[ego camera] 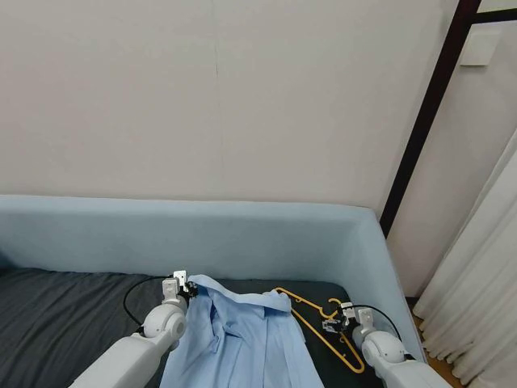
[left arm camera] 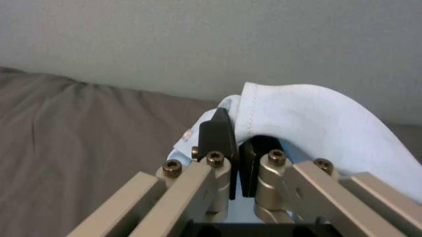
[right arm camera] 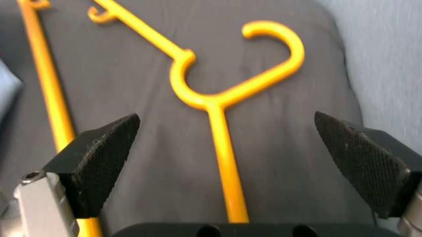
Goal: Pick up the clothes from the sofa and hang them on the clothes hanger.
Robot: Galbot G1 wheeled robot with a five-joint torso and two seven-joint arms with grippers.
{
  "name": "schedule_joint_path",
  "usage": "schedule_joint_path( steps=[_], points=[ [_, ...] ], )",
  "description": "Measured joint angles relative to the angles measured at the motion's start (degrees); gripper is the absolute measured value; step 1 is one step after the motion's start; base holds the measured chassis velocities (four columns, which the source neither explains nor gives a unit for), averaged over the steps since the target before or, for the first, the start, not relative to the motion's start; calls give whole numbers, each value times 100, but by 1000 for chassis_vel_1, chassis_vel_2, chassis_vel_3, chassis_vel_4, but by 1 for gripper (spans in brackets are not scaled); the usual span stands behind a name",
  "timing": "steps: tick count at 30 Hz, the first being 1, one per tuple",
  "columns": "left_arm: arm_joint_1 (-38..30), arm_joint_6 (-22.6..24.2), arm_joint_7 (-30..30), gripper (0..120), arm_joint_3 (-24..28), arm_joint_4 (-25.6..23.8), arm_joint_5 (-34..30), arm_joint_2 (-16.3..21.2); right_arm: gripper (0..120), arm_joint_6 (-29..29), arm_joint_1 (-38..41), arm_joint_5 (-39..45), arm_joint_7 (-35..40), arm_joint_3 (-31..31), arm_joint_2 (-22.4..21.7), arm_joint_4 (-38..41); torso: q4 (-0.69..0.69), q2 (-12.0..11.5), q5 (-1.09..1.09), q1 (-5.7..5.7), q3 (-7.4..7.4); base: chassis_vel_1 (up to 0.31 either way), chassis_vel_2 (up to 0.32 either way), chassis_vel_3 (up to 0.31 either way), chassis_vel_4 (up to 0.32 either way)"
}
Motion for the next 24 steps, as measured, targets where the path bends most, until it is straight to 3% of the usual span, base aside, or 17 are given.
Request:
schedule_joint_path(
  steps=[7, 12, 15, 17, 19, 24],
  points=[
    [-70, 18, -15, 0, 60, -13, -20, 16, 100, 72, 28, -137, -157, 30, 67, -346, 0, 0, 1, 0, 0, 0, 0, 0, 0],
    [-56, 21, -19, 0, 63, -58, -22, 20, 85, 76, 62, -82, -273, 30, 70, -461, 0, 0, 1, 0, 0, 0, 0, 0, 0],
    [-28, 23, -22, 0, 54, -97, -22, 22, 70, 77, 91, -91, -349, 16, 87, -527, 0, 0, 0, 0, 0, 0, 0, 0, 0],
    [-23, 24, -22, 0, 50, -103, -22, 26, 68, 76, 96, -93, -370, 11, 92, -543, 0, 0, 0, 0, 0, 0, 0, 0, 0],
    [-5, 25, -23, 0, 30, -120, -22, 37, 56, 72, 116, -115, -439, 1, 107, -596, 0, 1, 0, 0, -1, 0, 0, 0, 0],
    [11, 28, -26, 0, 15, -155, -21, 61, 40, 60, 127, -112, -443, -21, 97, -579, 0, 0, 0, 0, 0, 0, 0, 0, 0]
  ],
)
